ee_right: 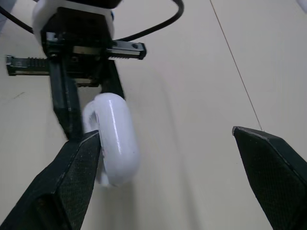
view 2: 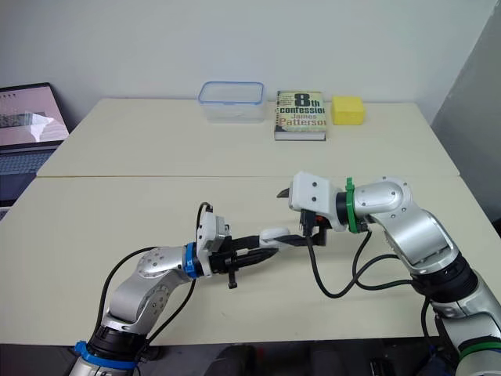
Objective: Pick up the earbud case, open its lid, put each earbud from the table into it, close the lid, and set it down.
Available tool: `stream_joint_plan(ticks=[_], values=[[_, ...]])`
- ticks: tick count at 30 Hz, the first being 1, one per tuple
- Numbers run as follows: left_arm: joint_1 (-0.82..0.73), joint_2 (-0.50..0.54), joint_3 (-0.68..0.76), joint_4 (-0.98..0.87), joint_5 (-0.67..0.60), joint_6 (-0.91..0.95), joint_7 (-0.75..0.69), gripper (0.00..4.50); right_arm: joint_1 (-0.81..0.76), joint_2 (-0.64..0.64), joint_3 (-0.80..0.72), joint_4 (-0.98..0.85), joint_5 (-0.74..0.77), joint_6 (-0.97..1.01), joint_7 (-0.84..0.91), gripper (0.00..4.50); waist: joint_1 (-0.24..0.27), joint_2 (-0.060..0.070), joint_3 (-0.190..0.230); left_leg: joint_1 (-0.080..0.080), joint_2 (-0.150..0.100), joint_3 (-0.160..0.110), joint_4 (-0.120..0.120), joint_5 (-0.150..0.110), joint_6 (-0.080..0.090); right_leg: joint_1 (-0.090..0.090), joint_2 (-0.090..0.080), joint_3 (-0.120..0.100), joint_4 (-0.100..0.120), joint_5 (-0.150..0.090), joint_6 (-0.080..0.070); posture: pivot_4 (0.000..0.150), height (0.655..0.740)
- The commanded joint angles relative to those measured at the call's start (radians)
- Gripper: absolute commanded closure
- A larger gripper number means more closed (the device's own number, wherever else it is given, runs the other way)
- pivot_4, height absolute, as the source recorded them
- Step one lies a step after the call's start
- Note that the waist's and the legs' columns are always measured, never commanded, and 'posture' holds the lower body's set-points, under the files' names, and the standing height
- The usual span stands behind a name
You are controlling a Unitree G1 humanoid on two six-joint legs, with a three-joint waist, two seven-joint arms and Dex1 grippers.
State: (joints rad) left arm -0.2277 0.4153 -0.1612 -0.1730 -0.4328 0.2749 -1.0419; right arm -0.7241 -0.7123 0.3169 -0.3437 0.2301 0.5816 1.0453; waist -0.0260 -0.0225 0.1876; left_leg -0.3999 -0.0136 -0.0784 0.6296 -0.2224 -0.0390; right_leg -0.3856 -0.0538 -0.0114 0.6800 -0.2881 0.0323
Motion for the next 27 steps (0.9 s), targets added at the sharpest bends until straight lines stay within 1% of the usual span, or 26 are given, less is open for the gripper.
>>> stream_joint_plan(ticks=[1,5,9,13,19,22,27], values=[[-0.004,-0.001,-0.007,-0.022,-0.006,-0.023,-0.014,3.7,-0.027,-0.01,-0.037,-0.002,-0.002,-0.001,0.0,0.0,0.0,0.0,0.0,0.0,0.0,0.0,0.0,0.0,0.0,0.0,0.0,0.0,0.0,0.0,0.0,0.15,0.732],[-0.002,0.001,-0.008,-0.024,-0.006,-0.025,-0.016,3.7,-0.035,-0.011,-0.043,0.002,0.002,0.003,0.008,0.0,0.0,0.0,0.0,0.0,0.0,0.0,0.0,0.0,0.0,0.0,0.0,0.0,0.0,0.0,0.0,0.15,0.732],[-0.005,-0.009,0.001,-0.015,-0.004,-0.027,0.002,3.7,-0.036,-0.028,-0.069,-0.01,0.043,0.028,0.04,0.0,0.0,0.0,0.0,0.0,0.0,0.0,0.0,0.0,0.0,0.0,0.0,0.0,0.0,0.0,0.0,0.15,0.732],[-0.004,-0.031,0.042,-0.001,0.01,-0.056,0.071,3.7,-0.004,-0.082,-0.156,-0.041,0.116,0.07,0.068,0.0,0.002,0.0,0.0,0.0,0.0,0.0,0.0,0.0,0.0,0.0,0.0,0.0,0.0,0.0,0.0,0.15,0.732],[0.06,-0.081,0.104,-0.024,0.048,-0.159,0.204,3.7,0.167,-0.184,-0.337,-0.128,0.214,0.122,0.058,0.0,0.008,0.0,0.0,0.0,0.0,0.0,0.0,0.0,0.0,0.0,0.0,0.0,-0.001,0.0,0.0,0.15,0.732],[0.1,-0.132,0.131,-0.03,0.106,-0.296,0.287,3.7,0.315,-0.178,-0.448,-0.167,0.199,0.056,-0.004,0.0,0.017,0.0,0.0,0.0,0.0,0.0,0.0,0.0,0.0,0.0,0.0,0.0,0.0,0.0,0.0,0.15,0.732],[0.113,-0.196,0.172,-0.006,0.19,-0.415,0.44,3.7,0.469,-0.15,-0.525,-0.231,0.199,-0.018,-0.062,0.0,0.025,0.0,0.0,0.0,0.0,0.001,0.0,0.0,0.0,0.001,0.0,0.0,0.0,0.0,0.0,0.15,0.732]])
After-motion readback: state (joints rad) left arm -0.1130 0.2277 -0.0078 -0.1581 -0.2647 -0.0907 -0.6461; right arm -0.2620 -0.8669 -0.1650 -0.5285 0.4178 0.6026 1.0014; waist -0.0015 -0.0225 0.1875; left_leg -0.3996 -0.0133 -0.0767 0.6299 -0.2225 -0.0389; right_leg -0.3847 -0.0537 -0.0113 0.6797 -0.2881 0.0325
